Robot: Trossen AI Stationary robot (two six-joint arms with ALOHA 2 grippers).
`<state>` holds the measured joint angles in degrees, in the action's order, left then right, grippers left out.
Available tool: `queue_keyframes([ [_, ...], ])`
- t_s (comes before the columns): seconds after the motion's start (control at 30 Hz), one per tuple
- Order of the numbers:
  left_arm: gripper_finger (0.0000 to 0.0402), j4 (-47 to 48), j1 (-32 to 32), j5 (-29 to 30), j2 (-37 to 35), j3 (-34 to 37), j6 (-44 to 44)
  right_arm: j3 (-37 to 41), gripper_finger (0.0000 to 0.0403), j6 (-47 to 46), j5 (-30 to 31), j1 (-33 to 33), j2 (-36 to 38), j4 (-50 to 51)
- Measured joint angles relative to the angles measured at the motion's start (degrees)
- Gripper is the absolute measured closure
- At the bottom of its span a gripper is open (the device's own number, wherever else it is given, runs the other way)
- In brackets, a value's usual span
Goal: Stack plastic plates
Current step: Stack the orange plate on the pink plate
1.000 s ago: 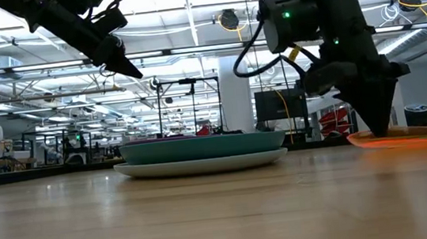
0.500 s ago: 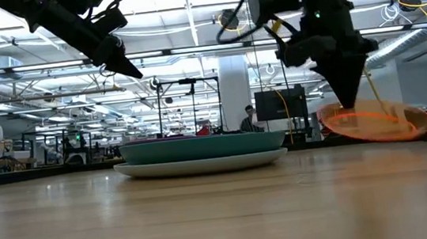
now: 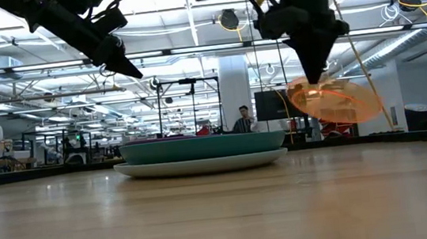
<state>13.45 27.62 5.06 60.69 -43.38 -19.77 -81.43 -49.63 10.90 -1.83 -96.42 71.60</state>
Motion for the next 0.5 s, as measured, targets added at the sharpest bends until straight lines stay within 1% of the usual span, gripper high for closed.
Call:
queue_keyframes([
  [0.23, 0.0254, -0.01, 0.00, 0.02, 0.00, 0.00, -0.03, -3.70, 0.0401, 2.50, 2.65, 0.00, -0.04, -0.22],
  [0.33, 0.0254, -0.02, 0.00, 0.00, 0.00, 0.00, -0.04, -5.01, 0.0401, 3.59, 2.85, 0.00, -0.04, -0.77],
  [0.5, 0.0254, -0.10, 0.00, 0.02, 0.00, 0.00, -0.05, -7.12, 0.0401, 6.86, 4.20, 0.00, -0.04, -5.14],
])
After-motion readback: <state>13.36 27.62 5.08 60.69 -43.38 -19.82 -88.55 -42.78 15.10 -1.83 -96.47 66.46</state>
